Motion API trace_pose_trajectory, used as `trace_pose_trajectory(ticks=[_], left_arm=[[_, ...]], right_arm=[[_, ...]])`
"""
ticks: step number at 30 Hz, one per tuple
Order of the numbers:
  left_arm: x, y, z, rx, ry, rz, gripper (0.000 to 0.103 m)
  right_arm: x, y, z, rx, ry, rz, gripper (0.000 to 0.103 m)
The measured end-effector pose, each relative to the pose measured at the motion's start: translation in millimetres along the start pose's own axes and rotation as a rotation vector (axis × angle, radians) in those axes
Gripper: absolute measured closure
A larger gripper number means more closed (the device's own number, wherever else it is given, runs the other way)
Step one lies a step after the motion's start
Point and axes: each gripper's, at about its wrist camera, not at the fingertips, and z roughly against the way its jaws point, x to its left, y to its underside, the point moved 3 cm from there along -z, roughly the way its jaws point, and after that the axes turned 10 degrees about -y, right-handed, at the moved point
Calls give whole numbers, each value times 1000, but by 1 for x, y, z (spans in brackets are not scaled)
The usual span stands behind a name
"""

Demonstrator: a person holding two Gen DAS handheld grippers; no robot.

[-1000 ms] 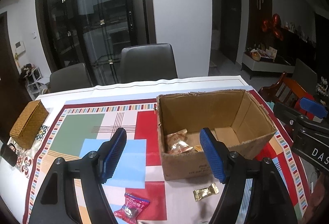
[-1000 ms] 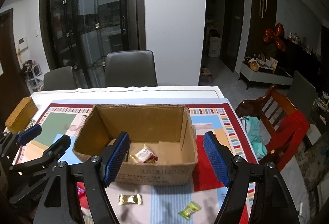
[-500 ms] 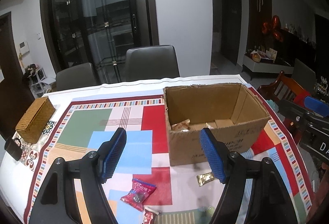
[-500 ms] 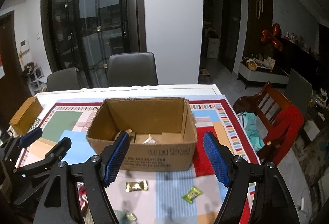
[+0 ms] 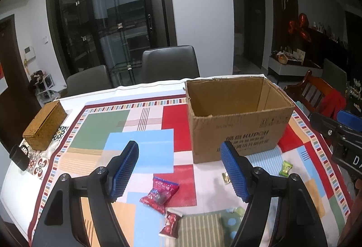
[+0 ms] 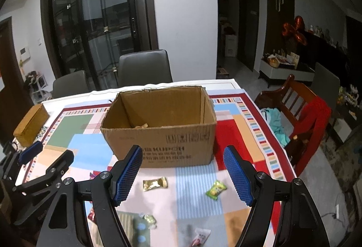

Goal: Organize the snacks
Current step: 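Withdraw both open tools from the box back over the remaining snacks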

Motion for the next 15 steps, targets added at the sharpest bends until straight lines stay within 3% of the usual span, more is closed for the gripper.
trace_pose_trajectory(ticks=[15], left_arm=[[15, 43, 13, 9, -17, -3, 27]], right_arm=[[9, 43, 18, 2, 47, -10, 28]])
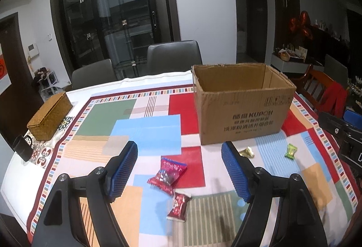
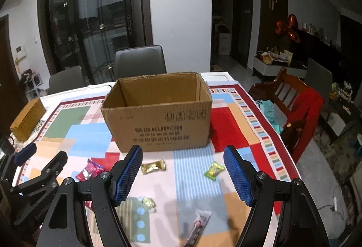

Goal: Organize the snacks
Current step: 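Withdraw both open tools from the box back over the remaining snacks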

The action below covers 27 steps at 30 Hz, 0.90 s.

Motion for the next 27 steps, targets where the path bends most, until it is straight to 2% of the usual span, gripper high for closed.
trace_pose_trajectory(ticks=[11, 27], left_arm=[[-3, 37, -1, 16, -4, -28, 27], [-1, 75, -23, 38, 33, -52, 27]], right_arm=[[-4, 38, 2, 28, 24, -51, 28], [0, 91, 6, -22, 105, -123, 28]])
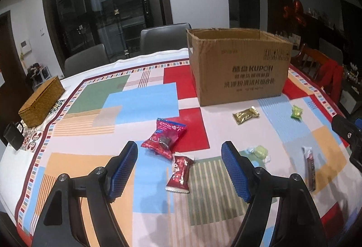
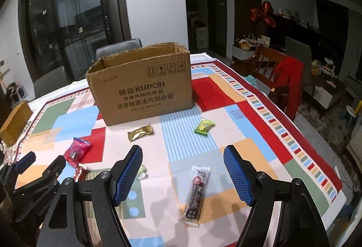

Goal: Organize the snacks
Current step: 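Withdraw both open tools from the box back over the remaining snacks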

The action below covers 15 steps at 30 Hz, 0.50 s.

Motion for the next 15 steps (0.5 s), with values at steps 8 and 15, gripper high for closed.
trace_pose_trajectory(ticks=[8, 15], left_arm=[[-5, 19, -20, 41, 8, -31, 31], [-12, 33, -37, 75, 11, -72, 34]], right_arm=[[-2, 21, -19, 61, 36, -3, 28], [-4, 40, -31, 106, 62, -3, 28]])
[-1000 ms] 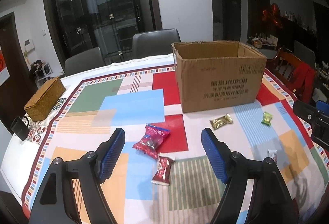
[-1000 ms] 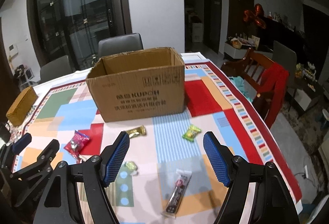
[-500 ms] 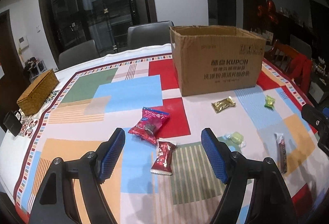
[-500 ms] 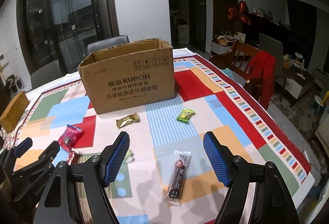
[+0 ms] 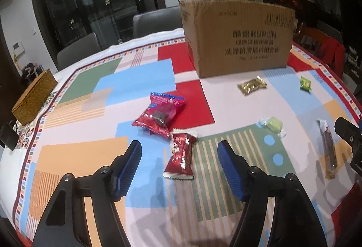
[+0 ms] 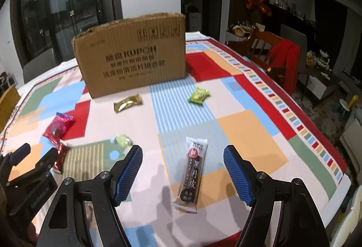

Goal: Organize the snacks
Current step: 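Withdraw both open tools from the box back over the remaining snacks, then grasp the red wrapped candy with the left tool while the right tool grasps the fruit-leather stick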

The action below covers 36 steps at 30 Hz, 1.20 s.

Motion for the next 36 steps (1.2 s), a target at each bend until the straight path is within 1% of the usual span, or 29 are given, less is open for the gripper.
trace_pose_trajectory(ticks=[2, 8, 12, 14, 18, 20, 21, 23, 25, 27, 28, 30, 32, 36], left_arm=[[-2, 2, -4, 8, 2, -7, 37], [-2, 7, -11, 19, 3, -14, 41], [-1, 8, -16, 26, 7, -12, 43], [-2, 8, -19, 33, 6, -18, 48], [-4, 6, -24, 43, 2, -36, 50], [-5, 6, -28, 59, 13, -36, 55], [-6, 5, -31, 65, 13, -38, 56], [-7, 5, -34, 73, 12, -37, 59], [-8, 5, -37, 80, 17, -33, 60], [-9, 6, -40, 89, 23, -35, 63], [-10, 6, -41, 94, 26, -37, 66], [-11, 6, -43, 97, 24, -35, 67], [-10, 5, -44, 103, 33, -27, 78], [-10, 5, -43, 102, 43, -25, 80]], right_arm=[[-2, 4, -5, 16, 9, -6, 28], [-6, 10, -19, 60, 16, -22, 28], [-5, 13, -25, 77, 15, -21, 28], [-5, 13, -28, 86, 13, -26, 28], [-8, 14, -34, 103, 12, -42, 30], [-9, 15, -37, 114, 11, -50, 36], [-9, 15, -39, 119, 11, -54, 37], [-10, 16, -42, 131, 11, -59, 43], [-10, 17, -46, 146, 9, -63, 47], [-12, 18, -49, 157, 8, -72, 54], [-13, 19, -51, 164, 3, -79, 59], [-13, 20, -54, 176, -2, -83, 66], [-13, 20, -55, 174, -7, -85, 77], [-13, 20, -56, 171, -10, -81, 81]])
